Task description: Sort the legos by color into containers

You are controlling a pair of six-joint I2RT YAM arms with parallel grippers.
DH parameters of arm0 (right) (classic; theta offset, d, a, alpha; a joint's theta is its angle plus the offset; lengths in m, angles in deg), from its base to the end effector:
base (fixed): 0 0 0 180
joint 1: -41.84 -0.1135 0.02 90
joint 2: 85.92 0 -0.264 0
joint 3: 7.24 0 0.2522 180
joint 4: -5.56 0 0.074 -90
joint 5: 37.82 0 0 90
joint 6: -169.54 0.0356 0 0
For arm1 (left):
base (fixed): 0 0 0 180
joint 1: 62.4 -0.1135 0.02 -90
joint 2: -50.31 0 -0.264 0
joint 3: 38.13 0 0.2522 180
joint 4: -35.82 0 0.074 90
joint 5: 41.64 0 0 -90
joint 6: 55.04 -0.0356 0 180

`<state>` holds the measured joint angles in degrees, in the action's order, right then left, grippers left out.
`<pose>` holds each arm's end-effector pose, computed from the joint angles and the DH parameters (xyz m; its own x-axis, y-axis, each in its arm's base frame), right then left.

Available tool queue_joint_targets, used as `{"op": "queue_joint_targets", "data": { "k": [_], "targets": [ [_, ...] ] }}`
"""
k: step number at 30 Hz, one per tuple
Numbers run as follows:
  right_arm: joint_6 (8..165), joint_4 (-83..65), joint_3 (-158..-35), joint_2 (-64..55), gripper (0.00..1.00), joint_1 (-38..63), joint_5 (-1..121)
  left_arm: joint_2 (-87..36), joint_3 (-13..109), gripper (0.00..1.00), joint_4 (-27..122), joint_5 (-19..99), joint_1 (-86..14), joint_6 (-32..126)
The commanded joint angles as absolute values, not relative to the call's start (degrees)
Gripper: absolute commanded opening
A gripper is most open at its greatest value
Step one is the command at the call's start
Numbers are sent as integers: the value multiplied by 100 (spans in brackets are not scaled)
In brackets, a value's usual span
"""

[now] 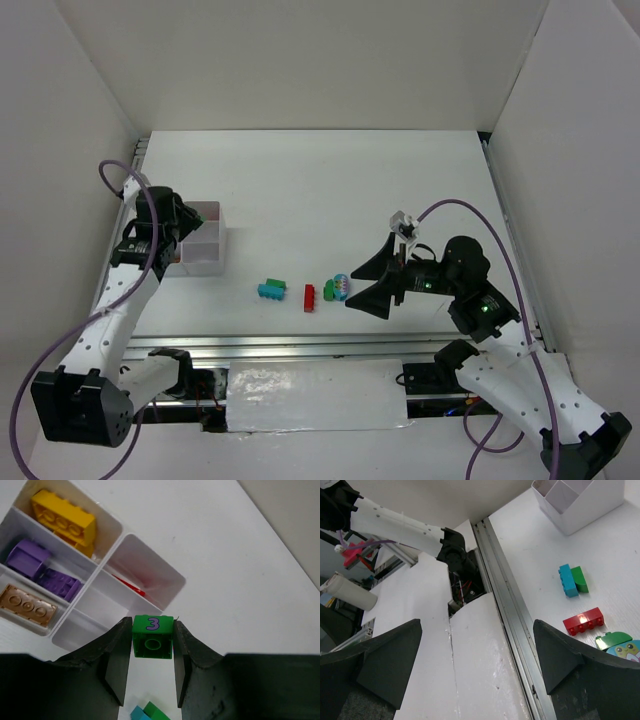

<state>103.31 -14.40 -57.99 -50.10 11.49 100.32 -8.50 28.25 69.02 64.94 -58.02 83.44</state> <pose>0.1135 0.0972 0.3244 -0.4632 0.0405 -0.8853 -0.8640 0.2018 0.4613 0.2309 -0.0075 0.3258 -0.1486 -0.7083 -0.6901 -0.4444 0.6712 -0.5932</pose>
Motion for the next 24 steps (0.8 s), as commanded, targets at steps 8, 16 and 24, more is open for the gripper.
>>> {"op": "queue_joint_targets", "data": {
  "k": [8,16,24],
  "targets": [
    [10195,-1348,-5800,-5032,100,1134,10131,-796,2406,0,6610,7446,-6091,9208],
    [10213,-1295,-5756,-5015,100,1125,10140,-971,1984,0,6110,7323,-6188,9340],
    [10204,-1304,-5756,-4997,100,1134,10184,-1121,1658,0,5398,7095,-6197,9384]
  ]
}}
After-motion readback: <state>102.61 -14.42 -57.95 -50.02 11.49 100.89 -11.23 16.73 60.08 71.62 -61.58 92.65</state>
